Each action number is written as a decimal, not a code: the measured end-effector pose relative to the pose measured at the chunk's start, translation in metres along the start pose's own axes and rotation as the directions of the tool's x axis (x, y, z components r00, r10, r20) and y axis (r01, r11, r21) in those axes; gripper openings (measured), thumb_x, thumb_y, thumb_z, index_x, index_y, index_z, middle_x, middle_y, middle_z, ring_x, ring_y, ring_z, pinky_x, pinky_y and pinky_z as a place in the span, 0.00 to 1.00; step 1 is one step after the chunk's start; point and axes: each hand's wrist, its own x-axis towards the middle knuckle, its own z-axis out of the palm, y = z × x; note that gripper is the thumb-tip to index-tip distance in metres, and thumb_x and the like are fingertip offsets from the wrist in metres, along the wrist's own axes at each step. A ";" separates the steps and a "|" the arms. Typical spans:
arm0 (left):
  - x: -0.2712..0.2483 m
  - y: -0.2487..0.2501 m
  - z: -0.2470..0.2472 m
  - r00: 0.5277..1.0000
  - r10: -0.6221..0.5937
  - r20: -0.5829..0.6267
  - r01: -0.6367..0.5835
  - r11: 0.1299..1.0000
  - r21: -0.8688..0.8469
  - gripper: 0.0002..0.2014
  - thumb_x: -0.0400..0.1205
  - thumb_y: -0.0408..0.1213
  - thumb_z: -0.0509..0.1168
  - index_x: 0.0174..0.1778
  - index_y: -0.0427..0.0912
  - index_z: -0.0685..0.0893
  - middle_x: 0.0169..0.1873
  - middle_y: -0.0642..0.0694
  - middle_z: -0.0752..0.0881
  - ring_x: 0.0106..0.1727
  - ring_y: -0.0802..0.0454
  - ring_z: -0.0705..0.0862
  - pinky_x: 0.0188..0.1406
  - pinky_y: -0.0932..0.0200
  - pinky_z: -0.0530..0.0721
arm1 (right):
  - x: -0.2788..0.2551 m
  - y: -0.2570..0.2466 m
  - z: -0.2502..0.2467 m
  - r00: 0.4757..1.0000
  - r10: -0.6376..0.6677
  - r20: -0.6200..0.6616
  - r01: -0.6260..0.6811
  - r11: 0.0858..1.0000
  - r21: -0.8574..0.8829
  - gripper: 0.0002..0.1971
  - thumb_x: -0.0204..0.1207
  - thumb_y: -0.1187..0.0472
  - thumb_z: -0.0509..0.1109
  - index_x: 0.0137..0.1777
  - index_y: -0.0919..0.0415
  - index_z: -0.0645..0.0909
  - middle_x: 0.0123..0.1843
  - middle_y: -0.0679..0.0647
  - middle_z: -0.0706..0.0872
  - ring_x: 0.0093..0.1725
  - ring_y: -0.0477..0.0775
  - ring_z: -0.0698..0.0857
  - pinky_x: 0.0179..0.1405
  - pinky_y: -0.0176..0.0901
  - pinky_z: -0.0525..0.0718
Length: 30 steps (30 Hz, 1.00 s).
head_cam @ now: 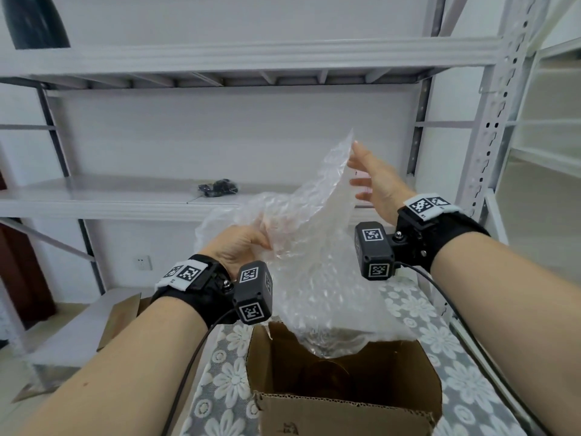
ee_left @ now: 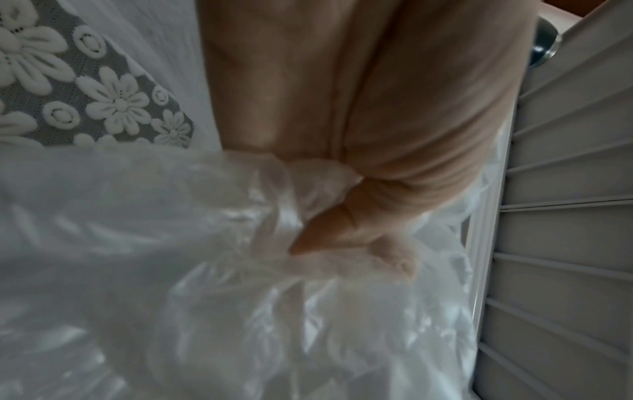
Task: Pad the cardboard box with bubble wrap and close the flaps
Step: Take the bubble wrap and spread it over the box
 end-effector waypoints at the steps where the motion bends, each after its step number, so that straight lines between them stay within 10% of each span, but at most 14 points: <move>1: -0.002 -0.001 0.001 1.000 0.000 -0.017 0.001 1.000 0.016 0.35 0.75 0.11 0.46 0.80 0.35 0.63 0.42 0.40 0.87 0.34 0.43 0.91 0.23 0.58 0.86 | 0.002 -0.002 0.001 0.999 -0.029 -0.034 0.029 1.000 0.001 0.32 0.76 0.34 0.59 0.73 0.55 0.72 0.69 0.45 0.78 0.64 0.53 0.78 0.59 0.49 0.76; 8: -0.006 -0.006 -0.005 0.998 0.016 -0.064 -0.022 0.996 -0.082 0.41 0.76 0.10 0.44 0.83 0.48 0.55 0.78 0.35 0.67 0.67 0.33 0.78 0.27 0.55 0.89 | 0.001 0.001 0.004 0.999 -0.028 -0.028 0.021 0.977 -0.213 0.31 0.76 0.33 0.57 0.50 0.62 0.83 0.52 0.54 0.83 0.53 0.51 0.78 0.68 0.50 0.71; 12: 0.006 -0.011 -0.015 0.981 -0.008 -0.194 -0.077 0.901 -0.426 0.30 0.72 0.09 0.47 0.55 0.45 0.79 0.61 0.40 0.79 0.60 0.49 0.80 0.36 0.57 0.88 | 0.000 0.013 -0.001 0.999 -0.020 0.031 0.026 0.980 -0.198 0.31 0.76 0.37 0.62 0.63 0.66 0.81 0.52 0.50 0.85 0.52 0.45 0.80 0.59 0.44 0.73; 16: 0.010 -0.017 -0.020 0.946 -0.150 -0.288 0.168 0.985 0.038 0.22 0.80 0.33 0.67 0.70 0.34 0.73 0.71 0.37 0.74 0.68 0.38 0.77 0.61 0.48 0.78 | -0.003 0.012 -0.006 0.990 -0.133 0.049 0.141 0.964 -0.225 0.01 0.78 0.68 0.68 0.47 0.64 0.81 0.34 0.51 0.83 0.27 0.40 0.80 0.36 0.32 0.78; 19: -0.003 -0.011 0.004 0.922 -0.272 -0.276 0.379 0.483 0.789 0.41 0.77 0.66 0.57 0.72 0.33 0.70 0.63 0.32 0.82 0.58 0.39 0.84 0.59 0.48 0.81 | 0.004 0.003 -0.013 0.958 -0.281 -0.057 0.244 0.905 -0.348 0.09 0.79 0.69 0.66 0.39 0.57 0.81 0.36 0.51 0.84 0.38 0.47 0.82 0.47 0.39 0.80; 21: -0.003 -0.009 0.019 0.943 -0.203 -0.263 0.309 0.250 0.918 0.41 0.80 0.68 0.46 0.65 0.30 0.77 0.38 0.38 0.91 0.33 0.53 0.88 0.39 0.63 0.85 | 0.006 -0.006 -0.014 0.934 -0.349 -0.077 0.292 0.870 -0.398 0.07 0.78 0.69 0.66 0.41 0.58 0.82 0.40 0.53 0.86 0.44 0.50 0.83 0.52 0.40 0.79; 24: 0.006 -0.003 0.033 0.941 -0.272 -0.202 0.304 0.413 0.859 0.36 0.86 0.61 0.43 0.45 0.31 0.83 0.22 0.44 0.86 0.19 0.55 0.81 0.20 0.70 0.77 | 0.007 -0.014 -0.011 0.893 -0.442 -0.083 0.380 0.839 -0.389 0.04 0.77 0.68 0.68 0.44 0.60 0.83 0.43 0.53 0.86 0.47 0.50 0.83 0.55 0.40 0.80; 27: 0.023 -0.008 0.037 0.971 -0.237 -0.012 0.197 0.779 0.595 0.28 0.84 0.57 0.54 0.75 0.44 0.70 0.74 0.42 0.73 0.68 0.36 0.78 0.52 0.46 0.86 | 0.006 -0.025 -0.009 0.849 -0.521 -0.095 0.471 0.825 -0.313 0.03 0.77 0.69 0.69 0.45 0.66 0.85 0.39 0.49 0.85 0.44 0.46 0.84 0.56 0.36 0.81; 30: 0.032 -0.019 0.053 0.980 -0.160 0.120 0.089 0.886 0.455 0.36 0.80 0.57 0.62 0.82 0.58 0.54 0.83 0.51 0.54 0.78 0.33 0.64 0.57 0.37 0.81 | 0.003 -0.042 -0.009 0.776 -0.626 -0.074 0.580 0.755 -0.306 0.04 0.77 0.70 0.68 0.46 0.70 0.85 0.39 0.48 0.86 0.40 0.30 0.82 0.53 0.24 0.79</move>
